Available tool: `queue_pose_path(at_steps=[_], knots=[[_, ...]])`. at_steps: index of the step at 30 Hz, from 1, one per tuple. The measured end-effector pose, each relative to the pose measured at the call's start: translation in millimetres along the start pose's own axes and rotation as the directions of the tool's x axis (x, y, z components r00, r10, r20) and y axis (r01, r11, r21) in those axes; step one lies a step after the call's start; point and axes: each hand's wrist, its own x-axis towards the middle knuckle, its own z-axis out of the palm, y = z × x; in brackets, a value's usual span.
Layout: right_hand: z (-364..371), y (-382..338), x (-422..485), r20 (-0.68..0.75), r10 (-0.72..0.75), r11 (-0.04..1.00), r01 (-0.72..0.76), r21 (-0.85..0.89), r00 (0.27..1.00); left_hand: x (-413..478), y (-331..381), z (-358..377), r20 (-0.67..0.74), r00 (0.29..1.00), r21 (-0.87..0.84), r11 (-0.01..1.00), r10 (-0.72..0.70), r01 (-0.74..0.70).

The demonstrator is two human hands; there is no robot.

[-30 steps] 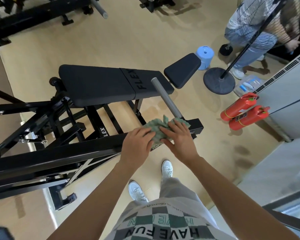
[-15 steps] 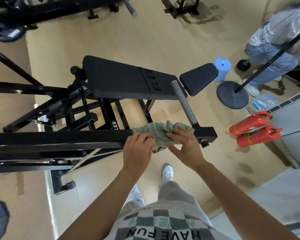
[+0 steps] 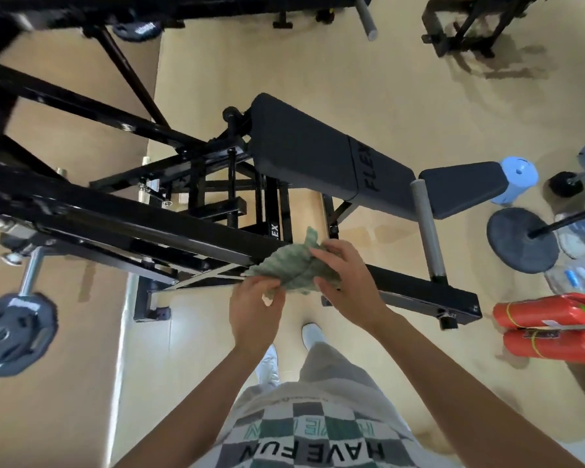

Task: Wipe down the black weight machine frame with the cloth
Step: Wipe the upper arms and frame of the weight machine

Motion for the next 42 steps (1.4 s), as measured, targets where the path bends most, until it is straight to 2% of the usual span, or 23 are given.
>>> queue_pose_path(at_steps=[1, 2, 4, 6, 7, 8, 10, 13, 15, 19, 21, 24, 26, 28, 31, 35, 42], knots=[[-1.7, 0.8, 2.9, 0.007, 0.008, 1.000, -0.008, 0.019, 1.000, -1.6, 8.0, 1.5, 0.059, 0.984, -0.142, 0.974, -0.168, 0.175], [-4.5, 0.6, 6.0, 0.028, 0.035, 0.999, -0.036, 0.037, 0.999, -2.7, 17.0, 3.4, 0.140, 0.938, -0.271, 0.899, -0.317, 0.344], [-11.2, 4.4, 9.8, 0.091, 0.043, 0.998, -0.047, 0.040, 0.995, -5.1, 35.2, 9.1, 0.319, 0.795, -0.479, 0.636, -0.516, 0.605], [-19.7, 12.1, 10.5, 0.136, -0.015, 0.999, 0.011, 0.034, 0.991, -11.0, 49.5, 16.7, 0.483, 0.657, -0.636, 0.284, -0.579, 0.718], [-24.3, 16.5, 11.4, 0.162, -0.045, 0.998, 0.039, 0.042, 0.986, -12.3, 56.2, 20.8, 0.514, 0.619, -0.681, 0.156, -0.594, 0.715], [-28.8, 21.3, 14.1, 0.190, -0.066, 0.997, 0.056, 0.057, 0.980, -12.3, 62.3, 25.0, 0.512, 0.593, -0.716, 0.073, -0.621, 0.695], [-35.3, 29.5, 20.5, 0.250, -0.081, 0.994, 0.058, 0.098, 0.965, -11.3, 70.5, 32.7, 0.448, 0.548, -0.764, 0.016, -0.707, 0.646], [-44.0, 33.2, 32.8, 0.336, -0.116, 0.988, 0.075, 0.134, 0.935, -11.6, 80.0, 38.5, 0.331, 0.499, -0.796, 0.047, -0.801, 0.603], [-49.8, 33.8, 45.8, 0.426, -0.144, 0.988, 0.104, 0.115, 0.893, -13.7, 82.8, 37.4, 0.313, 0.480, -0.825, 0.016, -0.819, 0.565], [-53.8, 29.1, 74.0, 0.594, -0.214, 0.973, 0.225, 0.057, 0.776, -12.5, 80.1, 31.8, 0.376, 0.568, -0.885, -0.102, -0.732, 0.454], [-51.5, 28.6, 83.7, 0.632, -0.229, 0.969, 0.235, 0.075, 0.740, -14.9, 80.6, 34.8, 0.321, 0.633, -0.911, -0.047, -0.705, 0.409], [-47.0, 29.6, 93.6, 0.663, -0.232, 0.972, 0.193, 0.132, 0.711, -25.5, 81.6, 44.8, 0.113, 0.736, -0.910, 0.228, -0.668, 0.346], [-44.3, 30.4, 100.4, 0.681, -0.229, 0.973, 0.162, 0.162, 0.696, -28.7, 83.8, 49.3, -0.014, 0.780, -0.849, 0.419, -0.625, 0.320], [-41.7, 30.1, 106.6, 0.696, -0.225, 0.974, 0.135, 0.183, 0.682, -27.9, 85.3, 51.9, -0.096, 0.794, -0.801, 0.520, -0.600, 0.297], [-36.3, 24.6, 113.2, 0.707, -0.228, 0.973, 0.126, 0.195, 0.670, -22.7, 88.4, 50.0, -0.158, 0.797, -0.755, 0.592, -0.583, 0.283], [-26.4, 12.9, 118.8, 0.692, -0.249, 0.965, 0.113, 0.237, 0.678, -13.3, 82.2, 46.5, -0.215, 0.774, -0.723, 0.630, -0.596, 0.284], [-9.6, -6.0, 134.2, 0.724, -0.227, 0.967, 0.064, 0.245, 0.651, 3.7, 52.6, 20.2, -0.283, 0.797, -0.598, 0.748, -0.534, 0.288]])
